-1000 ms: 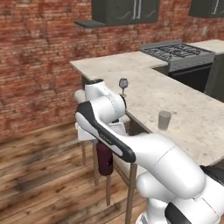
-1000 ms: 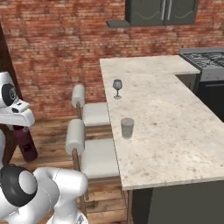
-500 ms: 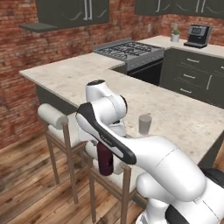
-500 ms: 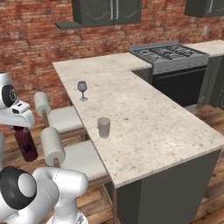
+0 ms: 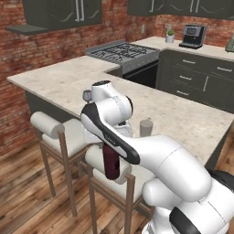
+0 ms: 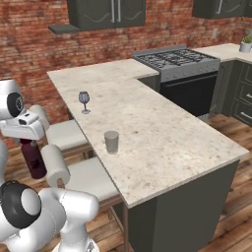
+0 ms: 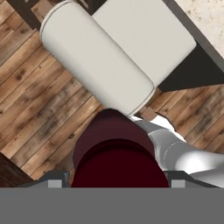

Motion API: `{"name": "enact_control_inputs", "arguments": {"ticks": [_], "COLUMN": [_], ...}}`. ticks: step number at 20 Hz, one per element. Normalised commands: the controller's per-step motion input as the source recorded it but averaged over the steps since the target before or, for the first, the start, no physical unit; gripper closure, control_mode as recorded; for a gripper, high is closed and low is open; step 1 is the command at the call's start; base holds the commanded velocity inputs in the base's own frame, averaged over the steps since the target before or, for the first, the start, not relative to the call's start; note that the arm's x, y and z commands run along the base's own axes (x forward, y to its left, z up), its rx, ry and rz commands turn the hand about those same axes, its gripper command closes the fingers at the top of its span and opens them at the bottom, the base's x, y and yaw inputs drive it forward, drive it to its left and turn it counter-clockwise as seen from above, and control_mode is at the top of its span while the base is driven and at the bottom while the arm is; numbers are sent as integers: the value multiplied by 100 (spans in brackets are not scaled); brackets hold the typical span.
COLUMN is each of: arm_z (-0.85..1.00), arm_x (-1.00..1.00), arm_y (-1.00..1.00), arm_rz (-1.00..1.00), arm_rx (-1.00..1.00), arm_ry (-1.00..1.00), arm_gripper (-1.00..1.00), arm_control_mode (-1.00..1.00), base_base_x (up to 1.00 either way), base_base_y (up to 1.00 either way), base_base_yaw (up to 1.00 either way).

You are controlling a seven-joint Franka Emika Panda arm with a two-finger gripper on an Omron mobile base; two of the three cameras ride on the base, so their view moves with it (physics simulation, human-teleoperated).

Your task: There is a wine glass and glass cup on the dining counter. Place the wine bottle next to the wine glass and the juice bottle next to the glass cup.

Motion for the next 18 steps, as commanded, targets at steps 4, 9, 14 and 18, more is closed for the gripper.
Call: {"name": "enact_control_inputs", "arguments": {"ticks": [4,9,14,18], "arm_z": [0,0,0,0], "arm_x": [0,0,0,0], "arm_y": [0,0,0,0], "arm_rz": [0,0,0,0], "arm_rx": [0,0,0,0], "arm_ry": [0,0,0,0], "arm_gripper": [100,100,100,100], "arm_control_mode": [100,100,100,100], "base_base_x": [19,6,0,0], "base_base_y": [0,0,0,0], "base_base_yaw": [0,0,0,0]}}
